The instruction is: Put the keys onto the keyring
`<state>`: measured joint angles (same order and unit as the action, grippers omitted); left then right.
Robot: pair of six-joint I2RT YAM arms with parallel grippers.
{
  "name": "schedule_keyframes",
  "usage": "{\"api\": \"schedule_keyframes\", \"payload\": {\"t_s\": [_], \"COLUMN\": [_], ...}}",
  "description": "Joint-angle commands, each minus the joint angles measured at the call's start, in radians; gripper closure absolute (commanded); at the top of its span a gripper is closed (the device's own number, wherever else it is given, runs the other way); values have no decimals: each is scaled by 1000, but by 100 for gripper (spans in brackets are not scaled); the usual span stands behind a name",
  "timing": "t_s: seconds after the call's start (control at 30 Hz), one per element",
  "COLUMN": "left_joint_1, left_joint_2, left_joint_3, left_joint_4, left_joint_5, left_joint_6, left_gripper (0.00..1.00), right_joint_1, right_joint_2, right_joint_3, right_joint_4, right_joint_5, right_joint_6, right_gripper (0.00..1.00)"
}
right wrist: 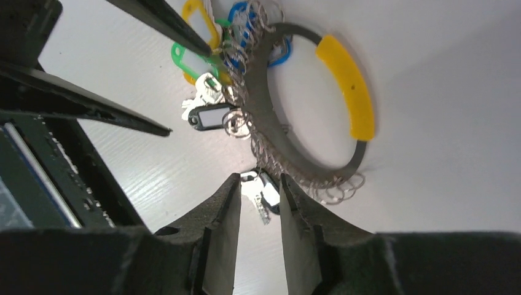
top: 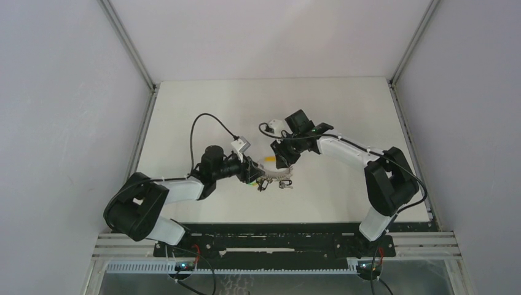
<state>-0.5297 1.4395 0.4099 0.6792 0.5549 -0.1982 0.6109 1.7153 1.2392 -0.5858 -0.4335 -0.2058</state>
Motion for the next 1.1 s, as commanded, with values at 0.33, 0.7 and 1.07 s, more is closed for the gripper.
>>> {"api": "schedule_keyframes", "payload": {"t_s": [0.33,0.7,1.07], "left_joint_1": [-7,-7,-7], "left_joint_2": [52,78,80], "left_joint_3": [133,140,139], "left_joint_4": [-73,-73,-73], "left_joint_5": [-36,-30,-23], "left_joint_6": [2,-16,-23], "left_gripper": [44,45,46], "right_joint_1": [7,10,11], "right_joint_2": [-150,-46,-3], "right_joint_3": [-316,-300,-290], "right_joint_4": [341,412,424], "right_joint_5": [26,70,67], "right_joint_6": [479,500,512], "right_gripper": [72,78,79]}}
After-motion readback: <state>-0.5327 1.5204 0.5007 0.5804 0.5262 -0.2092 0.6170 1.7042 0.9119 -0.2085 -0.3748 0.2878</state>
